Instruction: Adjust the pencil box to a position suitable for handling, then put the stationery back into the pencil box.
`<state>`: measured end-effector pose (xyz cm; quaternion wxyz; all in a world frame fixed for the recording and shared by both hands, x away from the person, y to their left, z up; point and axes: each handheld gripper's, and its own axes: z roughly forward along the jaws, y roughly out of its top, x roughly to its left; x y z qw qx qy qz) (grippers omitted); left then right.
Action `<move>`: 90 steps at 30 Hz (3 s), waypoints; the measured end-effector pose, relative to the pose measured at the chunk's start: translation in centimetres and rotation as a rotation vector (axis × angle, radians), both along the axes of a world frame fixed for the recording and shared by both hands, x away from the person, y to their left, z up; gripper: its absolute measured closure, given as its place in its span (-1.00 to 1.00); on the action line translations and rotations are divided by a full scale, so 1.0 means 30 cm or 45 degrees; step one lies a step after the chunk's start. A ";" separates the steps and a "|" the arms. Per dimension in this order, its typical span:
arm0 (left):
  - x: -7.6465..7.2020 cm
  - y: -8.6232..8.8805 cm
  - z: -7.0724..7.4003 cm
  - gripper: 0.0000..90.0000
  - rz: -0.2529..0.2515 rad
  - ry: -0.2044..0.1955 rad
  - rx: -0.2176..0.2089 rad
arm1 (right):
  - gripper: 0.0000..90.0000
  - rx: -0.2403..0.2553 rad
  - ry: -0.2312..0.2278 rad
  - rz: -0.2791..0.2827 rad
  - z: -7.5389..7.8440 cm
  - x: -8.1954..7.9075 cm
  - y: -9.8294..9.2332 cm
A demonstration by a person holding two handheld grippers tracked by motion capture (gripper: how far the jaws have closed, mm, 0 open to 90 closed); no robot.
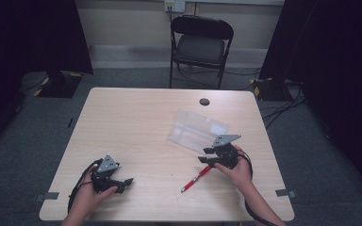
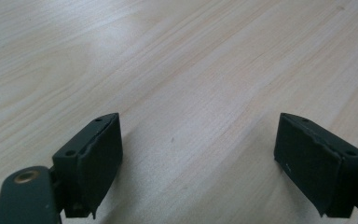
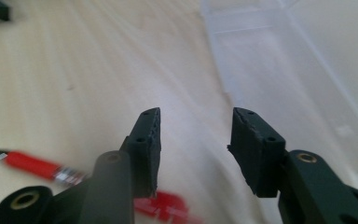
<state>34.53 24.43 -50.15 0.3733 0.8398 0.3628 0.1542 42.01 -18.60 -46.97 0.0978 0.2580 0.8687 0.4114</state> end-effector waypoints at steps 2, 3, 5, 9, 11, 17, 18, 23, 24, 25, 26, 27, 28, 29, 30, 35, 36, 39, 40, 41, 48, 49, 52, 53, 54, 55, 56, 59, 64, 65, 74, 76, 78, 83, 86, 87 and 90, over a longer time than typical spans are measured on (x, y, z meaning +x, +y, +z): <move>0.000 0.000 0.000 -0.66 0.000 0.000 0.000 | 0.09 0.007 0.009 0.019 -0.009 -0.028 -0.018; 0.000 0.000 0.000 -0.66 0.000 0.000 0.000 | 0.03 0.017 0.021 0.031 -0.015 -0.042 -0.026; 0.000 0.000 0.000 -0.66 0.000 0.000 -0.001 | -0.08 0.028 0.021 0.058 -0.030 -0.068 -0.039; 0.000 0.000 0.000 -0.66 0.001 0.000 0.000 | -0.20 -0.011 0.033 0.071 -0.064 -0.092 -0.050; 0.000 -0.001 0.000 -0.66 0.004 0.000 0.000 | -0.21 -0.017 0.042 0.090 -0.075 -0.098 -0.047; 0.000 -0.001 0.000 -0.66 0.005 0.002 0.002 | -0.17 -0.067 0.003 0.106 -0.086 -0.103 -0.028; 0.000 -0.001 0.000 -0.66 0.005 0.001 0.000 | -0.11 -0.072 -0.009 0.103 -0.087 -0.104 -0.026; 0.000 -0.001 0.000 -0.66 0.005 0.001 0.002 | 0.37 -0.051 -0.024 0.070 -0.088 -0.108 -0.033; 0.000 -0.001 0.000 -0.66 0.005 0.001 0.002 | 0.47 -0.049 -0.020 0.068 -0.087 -0.108 -0.035; 0.000 -0.001 0.000 -0.66 0.005 0.001 0.001 | 0.54 -0.051 -0.017 0.060 -0.086 -0.110 -0.037; 0.000 -0.001 0.000 -0.66 0.005 0.002 0.001 | 0.59 -0.046 -0.013 0.051 -0.086 -0.110 -0.038; 0.000 -0.001 0.000 -0.66 0.005 0.000 0.001 | 0.64 -0.040 0.004 0.034 -0.085 -0.111 -0.040; 0.000 -0.001 0.000 -0.66 0.005 0.001 0.002 | 0.73 -0.049 0.011 0.021 -0.082 -0.112 -0.041; 0.000 -0.001 0.000 -0.66 0.006 0.001 0.001 | 0.79 -0.056 0.011 0.023 -0.080 -0.113 -0.042; 0.000 -0.001 0.000 -0.66 0.005 0.001 0.002 | 0.82 -0.054 0.013 0.022 -0.081 -0.115 -0.043; 0.000 -0.001 0.000 -0.66 0.006 0.002 0.001 | 0.72 -0.053 0.033 0.027 -0.078 -0.123 -0.040; 0.000 -0.001 0.000 -0.66 0.006 0.002 0.001 | 0.64 -0.056 0.039 0.030 -0.077 -0.125 -0.037; 0.000 -0.001 0.000 -0.66 0.006 0.002 0.001 | 0.46 -0.067 0.038 0.030 -0.070 -0.129 -0.020; 0.000 -0.001 0.000 -0.66 0.003 0.001 0.003 | 0.39 -0.062 0.042 0.024 -0.068 -0.129 -0.013; 0.000 -0.001 0.000 -0.66 0.005 0.000 0.000 | 0.33 -0.057 0.038 0.012 -0.065 -0.127 -0.006; 0.000 -0.001 0.000 -0.66 0.002 0.001 0.003 | 0.27 -0.015 -0.001 -0.057 -0.042 -0.099 0.045; 0.000 -0.001 0.000 -0.66 0.005 0.001 0.000 | 0.27 -0.002 -0.005 -0.064 -0.039 -0.095 0.051; 0.000 -0.001 0.000 -0.66 0.005 0.000 0.000 | 0.26 0.023 0.005 -0.075 -0.032 -0.083 0.072; 0.000 -0.001 0.000 -0.66 0.005 0.001 0.001 | 0.26 0.030 0.009 -0.073 -0.030 -0.081 0.081; 0.000 -0.001 0.000 -0.66 0.005 0.001 0.001 | 0.26 0.022 0.006 -0.076 -0.029 -0.078 0.090; 0.000 -0.001 0.000 -0.66 0.005 0.001 0.000 | 0.26 0.016 0.002 -0.078 -0.028 -0.075 0.099; 0.000 -0.001 0.000 -0.66 0.005 0.001 0.000 | 0.25 0.015 0.006 -0.073 -0.029 -0.072 0.106; 0.000 -0.001 0.000 -0.66 0.005 0.001 0.000 | 0.25 0.004 0.005 -0.069 -0.033 -0.061 0.122; 0.000 -0.001 0.000 -0.66 0.002 0.002 0.003 | 0.26 -0.015 0.023 -0.079 -0.044 -0.050 0.132; 0.000 0.000 0.001 -0.66 0.002 0.003 0.004 | 0.27 -0.013 0.028 -0.074 -0.046 -0.049 0.134; 0.000 -0.001 0.000 -0.66 0.005 0.001 -0.001 | 0.27 -0.023 0.021 -0.073 -0.049 -0.044 0.144; 0.000 -0.001 0.000 -0.66 0.005 0.001 0.000 | 0.27 -0.022 0.022 -0.071 -0.051 -0.042 0.146; 0.000 -0.001 0.000 -0.66 0.005 0.001 0.000 | 0.27 -0.023 0.023 -0.072 -0.053 -0.039 0.148; 0.000 -0.001 0.000 -0.66 0.005 0.002 -0.001 | 0.27 -0.019 0.026 -0.076 -0.056 -0.035 0.152; 0.000 -0.001 0.000 -0.66 0.005 0.002 0.001 | 0.28 -0.018 0.029 -0.079 -0.058 -0.034 0.152; 0.000 -0.001 0.000 -0.66 0.005 0.002 0.001 | 0.28 -0.018 0.029 -0.079 -0.058 -0.034 0.152; 0.000 -0.001 0.000 -0.66 0.003 0.002 0.003 | 0.29 -0.013 0.029 -0.083 -0.055 -0.032 0.154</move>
